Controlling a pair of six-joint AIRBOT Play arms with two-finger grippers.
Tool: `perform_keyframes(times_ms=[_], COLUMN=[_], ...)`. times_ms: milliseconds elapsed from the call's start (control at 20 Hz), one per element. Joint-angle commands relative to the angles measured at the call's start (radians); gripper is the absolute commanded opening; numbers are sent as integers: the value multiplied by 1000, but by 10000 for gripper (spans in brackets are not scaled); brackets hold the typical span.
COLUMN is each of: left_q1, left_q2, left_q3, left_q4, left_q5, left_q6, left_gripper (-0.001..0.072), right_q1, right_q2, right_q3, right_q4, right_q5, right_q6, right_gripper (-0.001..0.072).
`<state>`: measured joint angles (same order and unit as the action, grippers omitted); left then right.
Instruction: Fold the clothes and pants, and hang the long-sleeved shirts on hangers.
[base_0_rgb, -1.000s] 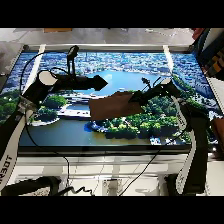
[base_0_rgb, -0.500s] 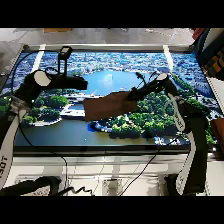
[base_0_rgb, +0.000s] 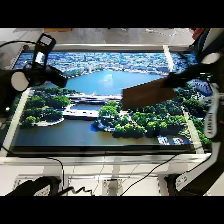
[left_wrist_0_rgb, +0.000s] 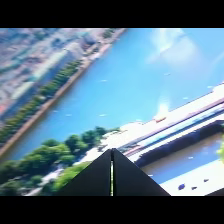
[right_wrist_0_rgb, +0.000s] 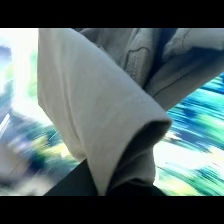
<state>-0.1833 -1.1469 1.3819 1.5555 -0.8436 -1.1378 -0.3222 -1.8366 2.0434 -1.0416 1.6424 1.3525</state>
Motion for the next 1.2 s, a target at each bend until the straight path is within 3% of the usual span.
perform_keyframes(times_ms=[0, 200, 450, 650, 850, 900, 1000, 1150], left_q1=[2, 1, -3, -5, -11, -11, -10, -10], left_q2=[56, 56, 56, 56, 56, 56, 56, 56], left_q3=[0, 0, 0, 0, 0, 0, 0, 0], left_q4=[135, 135, 116, 78, 51, 43, 40, 40], left_q5=[1, 1, 0, 1, 1, 1, 1, 1], left_q6=[0, -1, -1, -1, -1, -1, -1, -1], left_gripper=[19, 19, 19, 19, 19, 19, 19, 19], right_q1=[-196, -450, -740, -872, -949, -956, -962, -960], right_q2=[147, 233, 245, 251, 252, 249, 246, 247], right_q3=[3, 2, -8, -20, -61, -71, -82, -83], right_q4=[-290, -463, -492, -653, -665, -665, -664, -631], right_q5=[-13, -7, 46, 127, 197, 197, 191, 190], right_q6=[113, 209, 336, 341, 341, 341, 341, 341], right_gripper=[11, 12, 11, 11, 13, 83, 644, 682])
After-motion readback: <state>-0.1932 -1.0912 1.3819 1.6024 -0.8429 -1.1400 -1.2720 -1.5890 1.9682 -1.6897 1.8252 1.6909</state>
